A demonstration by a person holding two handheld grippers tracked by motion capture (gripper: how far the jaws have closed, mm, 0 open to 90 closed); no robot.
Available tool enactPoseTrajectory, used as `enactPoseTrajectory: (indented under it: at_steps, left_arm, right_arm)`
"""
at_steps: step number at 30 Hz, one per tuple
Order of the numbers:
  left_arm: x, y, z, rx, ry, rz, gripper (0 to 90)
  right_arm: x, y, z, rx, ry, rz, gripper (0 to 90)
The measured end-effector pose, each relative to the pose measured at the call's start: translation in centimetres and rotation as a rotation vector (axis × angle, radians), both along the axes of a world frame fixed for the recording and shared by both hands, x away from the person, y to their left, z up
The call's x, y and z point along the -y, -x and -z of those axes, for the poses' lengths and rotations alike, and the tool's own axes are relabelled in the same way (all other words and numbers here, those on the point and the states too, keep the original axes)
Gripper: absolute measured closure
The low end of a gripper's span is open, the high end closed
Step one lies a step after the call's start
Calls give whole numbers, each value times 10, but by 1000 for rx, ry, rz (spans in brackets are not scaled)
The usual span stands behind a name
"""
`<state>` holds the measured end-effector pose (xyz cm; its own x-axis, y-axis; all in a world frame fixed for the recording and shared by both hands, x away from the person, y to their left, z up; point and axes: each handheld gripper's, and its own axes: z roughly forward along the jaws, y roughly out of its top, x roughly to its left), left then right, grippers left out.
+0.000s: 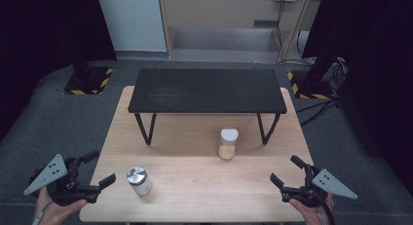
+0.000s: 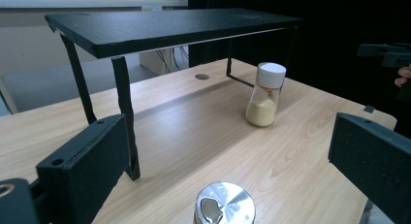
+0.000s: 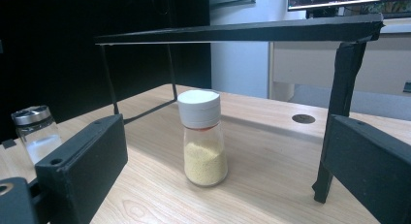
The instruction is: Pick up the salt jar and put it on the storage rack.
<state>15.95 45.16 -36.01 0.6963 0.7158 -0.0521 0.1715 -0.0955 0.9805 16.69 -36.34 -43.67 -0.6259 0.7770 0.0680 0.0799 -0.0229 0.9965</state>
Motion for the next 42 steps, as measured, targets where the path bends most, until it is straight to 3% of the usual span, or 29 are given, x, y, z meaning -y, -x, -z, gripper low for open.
enactPoseTrajectory:
  at_steps: [20,26,42]
  left_arm:
    - [-3,1,-14,-13,-40,15,1]
    - [-6,-1,-18,2,-62,45,2]
    - [-10,-15,-23,-6,-115,132,11]
  right_arm:
    - [2,0,1,-1,-2,0,25]
    - [3,0,1,1,-3,-1,25]
    - [3,1,0,3,-3,1,25]
